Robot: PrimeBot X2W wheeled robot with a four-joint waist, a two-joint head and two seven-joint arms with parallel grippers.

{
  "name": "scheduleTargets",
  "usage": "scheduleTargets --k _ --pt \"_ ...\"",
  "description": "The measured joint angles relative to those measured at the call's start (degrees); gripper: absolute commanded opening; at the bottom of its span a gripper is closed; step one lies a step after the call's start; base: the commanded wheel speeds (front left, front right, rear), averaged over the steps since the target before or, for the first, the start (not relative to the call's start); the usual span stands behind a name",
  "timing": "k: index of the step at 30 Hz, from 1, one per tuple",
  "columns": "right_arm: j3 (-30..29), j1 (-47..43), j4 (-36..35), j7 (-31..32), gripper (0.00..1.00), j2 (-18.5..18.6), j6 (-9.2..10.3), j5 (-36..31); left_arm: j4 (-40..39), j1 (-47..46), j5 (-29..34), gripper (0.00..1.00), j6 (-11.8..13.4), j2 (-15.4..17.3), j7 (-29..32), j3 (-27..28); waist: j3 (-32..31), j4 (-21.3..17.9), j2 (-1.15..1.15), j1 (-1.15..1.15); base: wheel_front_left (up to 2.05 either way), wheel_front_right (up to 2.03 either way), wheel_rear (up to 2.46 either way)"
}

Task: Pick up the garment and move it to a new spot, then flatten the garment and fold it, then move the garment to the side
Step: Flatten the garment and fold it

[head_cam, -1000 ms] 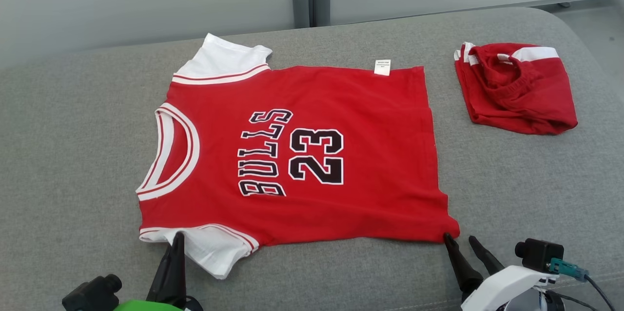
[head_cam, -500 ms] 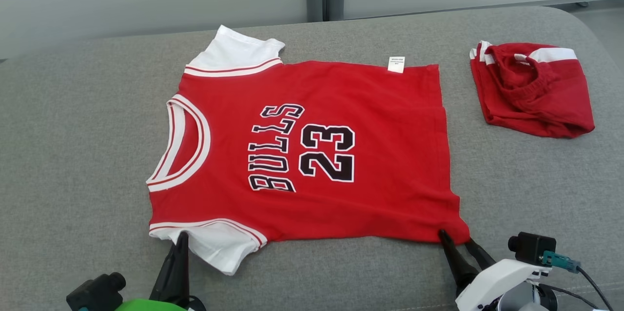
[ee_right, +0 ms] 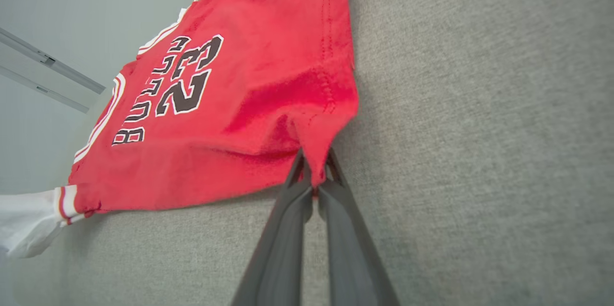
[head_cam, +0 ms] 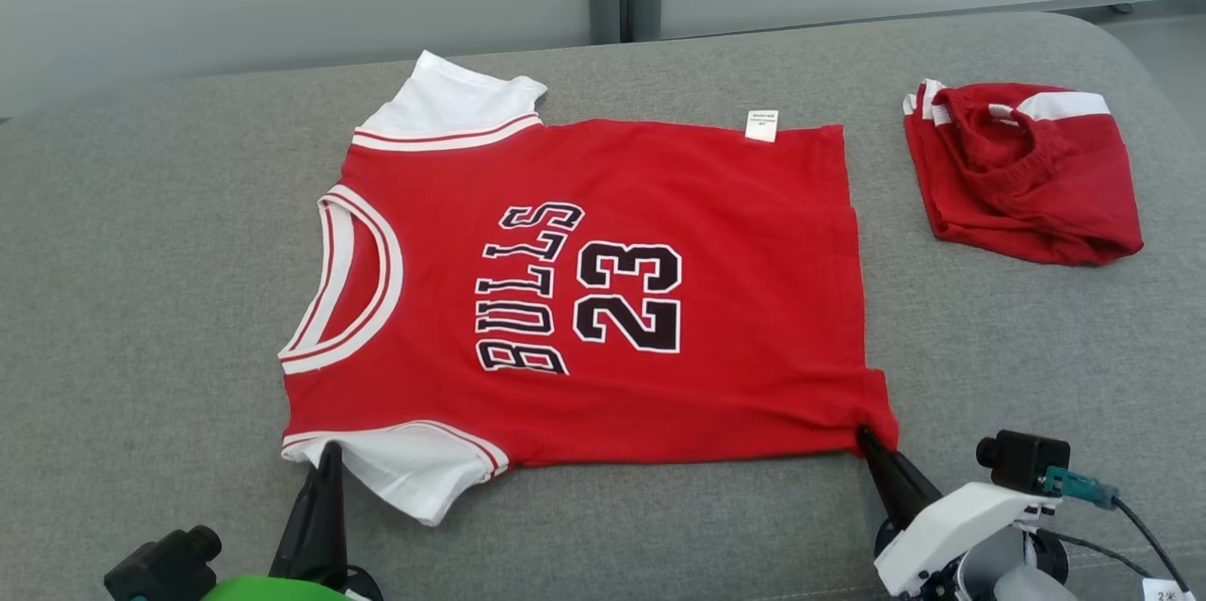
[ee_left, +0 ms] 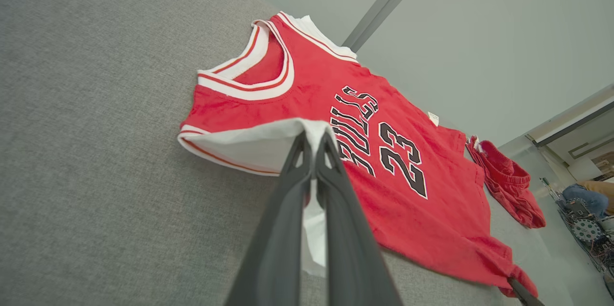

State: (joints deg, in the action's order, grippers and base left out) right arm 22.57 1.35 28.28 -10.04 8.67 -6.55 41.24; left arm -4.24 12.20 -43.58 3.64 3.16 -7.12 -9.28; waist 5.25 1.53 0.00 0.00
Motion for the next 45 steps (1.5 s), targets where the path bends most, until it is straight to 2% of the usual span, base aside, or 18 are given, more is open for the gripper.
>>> scheduleTargets --k 10,17,22,26,34,45 --pt "-0.22 0.82 -5.05 1.10 0.00 2.89 -0.48 1.52 -0.30 -0.03 -0.05 0.00 0.00 -0.02 -1.13 0.20 -1.48 -1.88 0.00 0.00 0.00 0.00 0.00" --pt "-0.04 0.75 -7.76 2.81 0.00 3.89 -0.49 2.81 -1.10 -0.15 -0.71 0.00 0.00 -0.05 -2.10 0.86 -2.66 -1.82 0.00 0.00 0.00 0.00 0.00" --pt "1.49 0.72 -7.39 7.65 0.00 4.14 -0.49 4.21 -1.04 -1.26 -1.36 0.00 0.00 -0.07 -3.10 1.92 -2.76 -1.50 0.00 0.00 0.00 0.00 0.00" --pt "2.52 1.20 -6.65 12.27 0.00 5.75 -0.48 4.22 0.07 -5.96 -0.49 0.00 -0.01 0.21 -3.01 1.56 -2.10 -1.17 0.00 0.00 0.00 0.00 0.00" --pt "2.10 10.03 -7.81 20.73 0.00 6.51 -0.31 6.36 4.57 -16.58 1.47 0.00 0.34 1.20 -2.38 1.76 0.96 -1.06 0.00 0.00 0.00 0.00 0.00" --pt "-0.31 21.11 -7.01 29.72 0.00 5.60 4.21 10.18 16.15 -28.48 3.70 0.00 1.40 1.14 -0.97 1.32 7.17 -2.30 0.00 0.00 0.00 0.00 0.00"
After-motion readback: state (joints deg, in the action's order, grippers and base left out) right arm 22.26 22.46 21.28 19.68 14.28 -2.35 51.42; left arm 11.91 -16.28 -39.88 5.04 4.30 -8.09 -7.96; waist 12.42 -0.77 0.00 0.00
